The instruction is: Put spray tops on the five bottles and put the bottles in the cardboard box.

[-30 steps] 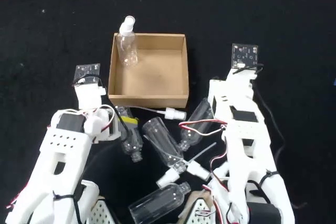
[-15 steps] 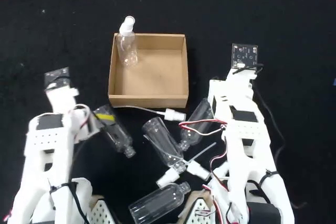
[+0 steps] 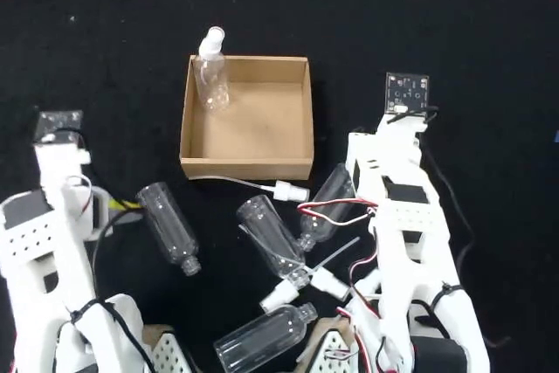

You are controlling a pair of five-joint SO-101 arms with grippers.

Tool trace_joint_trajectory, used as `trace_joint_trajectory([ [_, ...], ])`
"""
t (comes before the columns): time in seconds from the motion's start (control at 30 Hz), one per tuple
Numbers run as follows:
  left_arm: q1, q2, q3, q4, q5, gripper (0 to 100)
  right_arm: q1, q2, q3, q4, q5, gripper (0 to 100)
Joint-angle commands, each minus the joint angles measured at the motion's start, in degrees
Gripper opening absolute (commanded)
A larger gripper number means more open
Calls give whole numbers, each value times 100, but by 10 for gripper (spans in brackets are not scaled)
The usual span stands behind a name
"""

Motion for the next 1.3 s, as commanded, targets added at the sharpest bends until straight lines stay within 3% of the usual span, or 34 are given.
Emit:
trace_joint_trajectory([
  [0.0, 567, -62, -699, 299, 1081, 385, -44, -4, -4, -149, -35, 60],
  [0.23, 1622, 193, 4, -624, 2259, 385, -44, -4, 4, -149, -35, 60],
  [0.5, 866, 1108, 435, -1785, 2268, 385, -44, -4, 4, -149, -35, 60],
  [0.77, -620, 1644, 268, -1785, 545, 385, -44, -4, -4, -149, -35, 60],
  [0.9, -963, 1626, -251, -1618, 79, 385, -44, -4, -13, -149, -35, 60],
  [1.03, -954, 1626, -1499, -598, -237, 385, -44, -4, -4, -149, -35, 60],
  [1.1, -778, 1653, -2246, 79, -721, 385, -44, -4, -4, -149, -35, 60],
  [1.27, -13, 1697, -2870, 1653, -3191, 385, -44, -4, -4, -149, -35, 60],
])
